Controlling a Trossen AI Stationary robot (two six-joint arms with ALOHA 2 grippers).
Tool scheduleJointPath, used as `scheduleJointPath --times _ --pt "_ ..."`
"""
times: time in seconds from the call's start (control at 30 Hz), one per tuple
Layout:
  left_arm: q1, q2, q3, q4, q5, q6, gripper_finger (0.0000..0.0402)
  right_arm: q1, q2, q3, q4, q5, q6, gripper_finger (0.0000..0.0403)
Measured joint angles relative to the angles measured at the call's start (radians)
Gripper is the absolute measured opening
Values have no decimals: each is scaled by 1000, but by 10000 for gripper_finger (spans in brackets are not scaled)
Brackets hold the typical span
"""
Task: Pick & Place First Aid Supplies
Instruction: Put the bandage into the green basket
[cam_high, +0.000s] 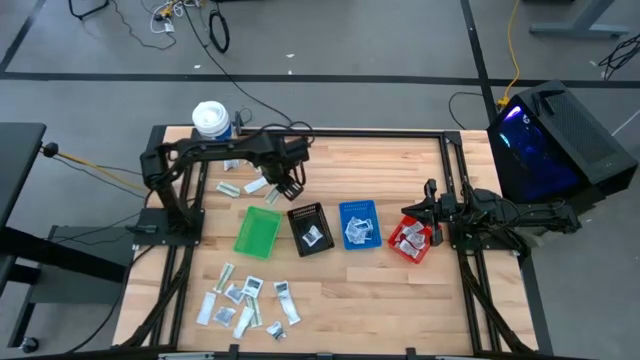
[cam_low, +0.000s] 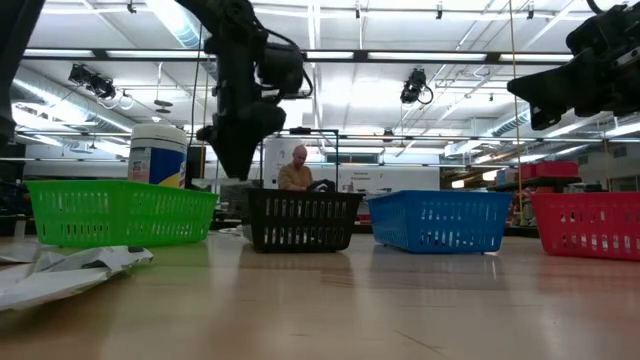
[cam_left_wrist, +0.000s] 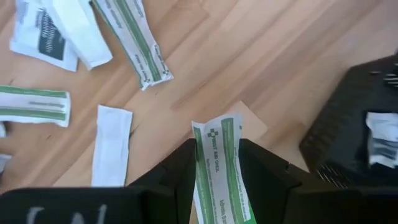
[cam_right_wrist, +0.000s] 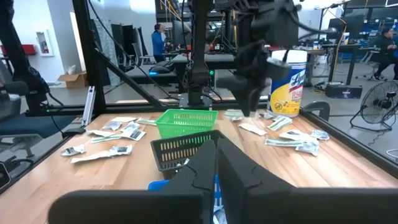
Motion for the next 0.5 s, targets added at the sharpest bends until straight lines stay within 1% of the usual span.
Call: scheduleJointPath --times 0.17,0.33,0.5 --pt "-25 -60 1 -58 0 -15 128 0 0 0 0 0 0 23" --pt "-67 -102 1 -150 3 -65 128 0 0 0 0 0 0 23" --pt "-128 -126 1 -207 3 -136 129 0 0 0 0 0 0 23"
